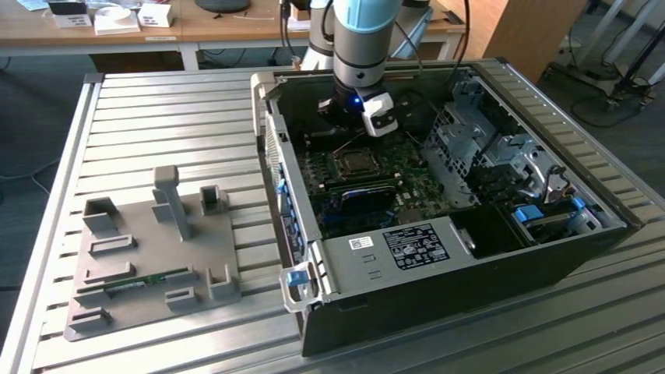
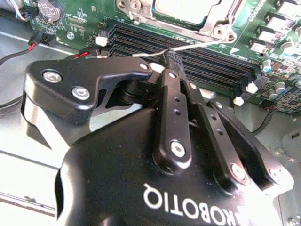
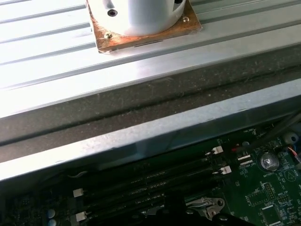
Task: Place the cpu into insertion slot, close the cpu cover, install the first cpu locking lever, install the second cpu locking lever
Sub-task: 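Install the first cpu locking lever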
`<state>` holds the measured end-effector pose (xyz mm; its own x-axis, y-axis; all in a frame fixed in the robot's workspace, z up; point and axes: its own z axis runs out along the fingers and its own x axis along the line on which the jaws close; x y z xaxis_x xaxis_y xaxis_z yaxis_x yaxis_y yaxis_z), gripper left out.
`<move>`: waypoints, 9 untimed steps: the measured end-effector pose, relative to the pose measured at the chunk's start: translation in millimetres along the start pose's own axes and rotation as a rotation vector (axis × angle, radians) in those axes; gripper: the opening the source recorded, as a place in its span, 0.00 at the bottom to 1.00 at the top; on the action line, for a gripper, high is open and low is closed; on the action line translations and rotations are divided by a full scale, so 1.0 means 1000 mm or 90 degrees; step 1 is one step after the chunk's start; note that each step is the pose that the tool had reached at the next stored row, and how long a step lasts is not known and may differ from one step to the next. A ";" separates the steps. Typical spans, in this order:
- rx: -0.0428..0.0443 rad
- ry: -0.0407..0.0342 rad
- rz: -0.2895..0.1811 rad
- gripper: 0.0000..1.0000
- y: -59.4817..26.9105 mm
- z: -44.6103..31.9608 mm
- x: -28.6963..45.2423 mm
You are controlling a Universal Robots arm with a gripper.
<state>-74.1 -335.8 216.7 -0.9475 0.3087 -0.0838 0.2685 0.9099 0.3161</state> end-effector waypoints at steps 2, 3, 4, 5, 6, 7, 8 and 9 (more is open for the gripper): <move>-0.0001 0.0000 0.000 0.11 0.0000 0.0006 -0.0003; -0.0001 0.0000 0.000 0.11 -0.0001 0.0010 -0.0006; 0.0000 0.0001 0.000 0.11 -0.0001 0.0015 -0.0009; 0.0000 0.0001 0.000 0.11 -0.0002 0.0021 -0.0014; 0.0000 0.0001 0.000 0.11 -0.0002 0.0028 -0.0019; 0.0000 0.0000 0.000 0.11 -0.0001 0.0034 -0.0026; 0.0001 0.0001 0.000 0.11 0.0000 0.0040 -0.0034; 0.0000 0.0001 0.000 0.11 0.0000 0.0046 -0.0040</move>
<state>-69.6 -335.8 212.7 -0.9475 0.3085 -0.0838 0.2683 0.9100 0.3161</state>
